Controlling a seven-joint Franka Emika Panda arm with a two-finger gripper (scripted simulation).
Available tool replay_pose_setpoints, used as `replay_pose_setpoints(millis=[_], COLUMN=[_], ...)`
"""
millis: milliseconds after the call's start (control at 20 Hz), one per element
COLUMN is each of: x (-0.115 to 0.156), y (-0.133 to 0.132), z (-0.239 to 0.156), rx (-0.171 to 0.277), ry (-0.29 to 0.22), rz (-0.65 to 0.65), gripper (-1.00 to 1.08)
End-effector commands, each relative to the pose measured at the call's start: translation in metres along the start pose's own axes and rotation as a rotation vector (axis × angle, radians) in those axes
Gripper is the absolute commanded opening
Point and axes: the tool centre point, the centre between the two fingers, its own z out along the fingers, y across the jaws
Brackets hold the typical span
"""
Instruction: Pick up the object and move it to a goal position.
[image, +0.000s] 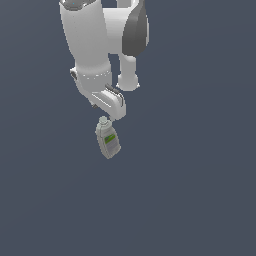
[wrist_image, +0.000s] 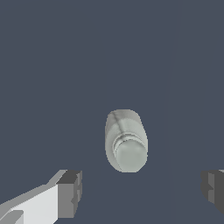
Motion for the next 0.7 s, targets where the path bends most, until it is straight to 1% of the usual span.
replay_pose_setpoints(millis=[0,400,650], x=[0.003,0.003,0.003], y=[0.001,0.001,0.002], z=[0.001,0.005,0.022], rx=[0.001,0.001,0.001], ry=[0.000,0.000,0.000], rz=[0.025,0.034,0.036], gripper=[1.00,1.00,1.00])
